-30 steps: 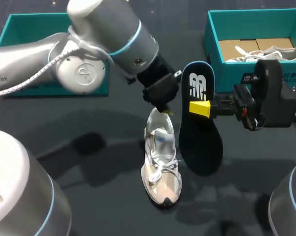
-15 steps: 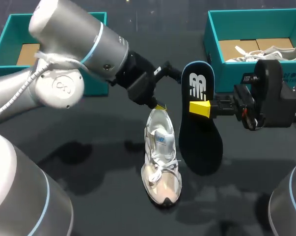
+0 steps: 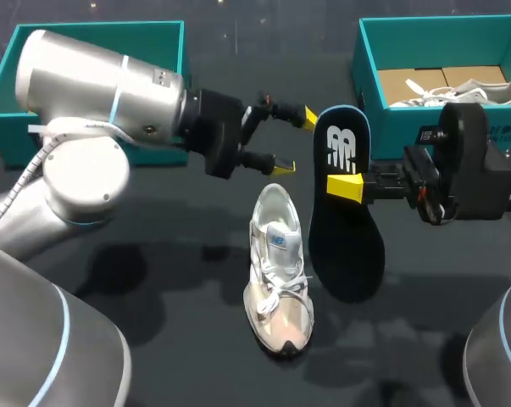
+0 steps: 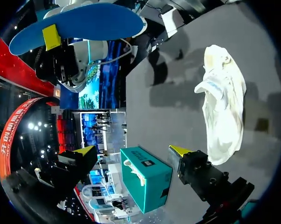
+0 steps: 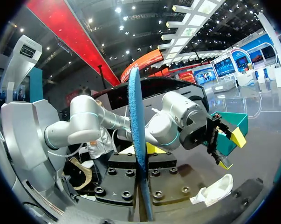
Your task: Take the shoe out of the shoebox, open the shoe tongue, remove and reinsert the insole, then place the shoe into the shoebox
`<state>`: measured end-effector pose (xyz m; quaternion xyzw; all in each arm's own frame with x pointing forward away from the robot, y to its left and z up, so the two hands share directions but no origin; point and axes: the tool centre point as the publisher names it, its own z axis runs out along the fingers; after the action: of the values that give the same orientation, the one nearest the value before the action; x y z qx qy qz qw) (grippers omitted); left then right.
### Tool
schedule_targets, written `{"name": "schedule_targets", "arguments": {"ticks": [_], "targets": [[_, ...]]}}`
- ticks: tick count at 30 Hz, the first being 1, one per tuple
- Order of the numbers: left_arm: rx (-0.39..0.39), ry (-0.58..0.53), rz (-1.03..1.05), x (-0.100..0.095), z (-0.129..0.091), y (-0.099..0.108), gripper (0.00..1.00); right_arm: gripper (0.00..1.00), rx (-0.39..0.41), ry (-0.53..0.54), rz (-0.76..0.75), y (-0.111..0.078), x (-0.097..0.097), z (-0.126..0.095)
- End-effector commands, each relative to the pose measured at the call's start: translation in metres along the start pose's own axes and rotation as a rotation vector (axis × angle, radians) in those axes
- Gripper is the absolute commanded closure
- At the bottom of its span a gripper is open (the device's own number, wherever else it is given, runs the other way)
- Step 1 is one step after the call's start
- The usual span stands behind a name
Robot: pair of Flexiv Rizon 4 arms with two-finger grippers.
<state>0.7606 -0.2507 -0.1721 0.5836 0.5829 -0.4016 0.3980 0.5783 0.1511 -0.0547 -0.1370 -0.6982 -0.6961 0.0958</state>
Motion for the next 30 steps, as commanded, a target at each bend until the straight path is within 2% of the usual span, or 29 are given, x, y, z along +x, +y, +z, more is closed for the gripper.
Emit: {"name": "schedule_targets", "arguments": {"ticks": [1, 5, 9, 10, 11, 24, 28, 30], "targets": [[-0.016, -0.230, 0.021, -0.002, -0.010, -0.006, 0.00, 1.00, -0.039, -0.008, 0.028, -0.004, 0.004, -0.009], [-0.044, -0.262, 0.040, -0.007, -0.017, -0.003, 0.00, 1.00, -0.050, 0.026, 0.105, 0.001, -0.022, -0.031], [-0.065, -0.307, 0.040, -0.015, -0.028, -0.001, 0.00, 1.00, -0.076, 0.080, 0.121, 0.009, -0.053, -0.057], [-0.065, -0.307, 0.040, -0.015, -0.028, -0.001, 0.00, 1.00, -0.084, 0.074, 0.144, 0.008, -0.062, -0.063], [-0.065, -0.307, 0.040, -0.015, -0.028, -0.001, 0.00, 1.00, -0.057, 0.041, 0.173, 0.007, -0.069, -0.069], [-0.065, -0.307, 0.040, -0.015, -0.028, -0.001, 0.00, 1.00, -0.057, 0.041, 0.173, 0.007, -0.069, -0.069], [-0.065, -0.307, 0.040, -0.015, -0.028, -0.001, 0.00, 1.00, -0.138, 0.063, 0.295, 0.019, -0.104, -0.079], [-0.065, -0.307, 0.040, -0.015, -0.028, -0.001, 0.00, 1.00, -0.136, 0.071, 0.361, 0.025, -0.124, -0.082]]}}
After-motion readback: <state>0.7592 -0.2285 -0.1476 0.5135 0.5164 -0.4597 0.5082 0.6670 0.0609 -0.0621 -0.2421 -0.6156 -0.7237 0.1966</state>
